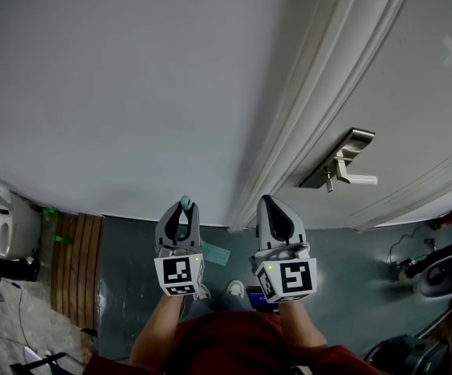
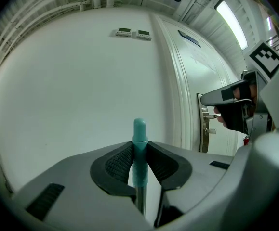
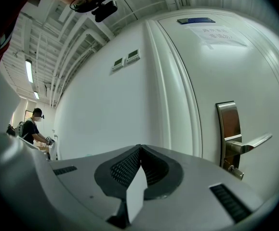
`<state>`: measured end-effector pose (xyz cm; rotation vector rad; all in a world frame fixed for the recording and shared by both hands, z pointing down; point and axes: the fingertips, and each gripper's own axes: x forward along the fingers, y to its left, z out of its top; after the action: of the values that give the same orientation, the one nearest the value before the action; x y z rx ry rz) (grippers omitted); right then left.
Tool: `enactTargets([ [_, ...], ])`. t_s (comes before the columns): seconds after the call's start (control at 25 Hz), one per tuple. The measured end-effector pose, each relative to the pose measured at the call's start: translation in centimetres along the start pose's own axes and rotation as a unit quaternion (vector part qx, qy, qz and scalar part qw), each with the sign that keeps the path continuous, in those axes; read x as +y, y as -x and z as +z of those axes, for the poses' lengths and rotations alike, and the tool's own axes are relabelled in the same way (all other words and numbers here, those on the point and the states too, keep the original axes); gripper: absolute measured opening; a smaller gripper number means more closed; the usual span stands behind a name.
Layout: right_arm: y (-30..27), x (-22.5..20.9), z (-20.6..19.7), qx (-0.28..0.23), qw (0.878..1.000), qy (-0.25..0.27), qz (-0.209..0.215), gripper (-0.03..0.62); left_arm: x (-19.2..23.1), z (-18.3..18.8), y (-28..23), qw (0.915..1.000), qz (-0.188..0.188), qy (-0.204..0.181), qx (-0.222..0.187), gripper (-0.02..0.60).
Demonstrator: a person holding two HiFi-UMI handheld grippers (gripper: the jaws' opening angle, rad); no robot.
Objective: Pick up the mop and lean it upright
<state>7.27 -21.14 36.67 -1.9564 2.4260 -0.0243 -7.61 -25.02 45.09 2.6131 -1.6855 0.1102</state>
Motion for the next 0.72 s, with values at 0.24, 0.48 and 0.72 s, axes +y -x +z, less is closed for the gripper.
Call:
enactTargets([
  [0.24,-0.3,-0.1,0.0,0.001,1.0,0.0,0.001,0.017,0.3,0.3,-2.3,0.9999,-0.007,0.009,-0.002,0.104],
  [0.48,-0.7,-0.3,-0.3,0.003,1.0,-0.001,0.002,0.017,0.5,0.1,-4.6,0.9998,-0.01,0.016,0.002,0.104],
  [0.72,-1.0,-0.1,-0.2,0.003,1.0,-0.003,0.004,0.017,1.1,0.0,-7.2,0.9997,-0.011,0.02,0.01,0.104],
])
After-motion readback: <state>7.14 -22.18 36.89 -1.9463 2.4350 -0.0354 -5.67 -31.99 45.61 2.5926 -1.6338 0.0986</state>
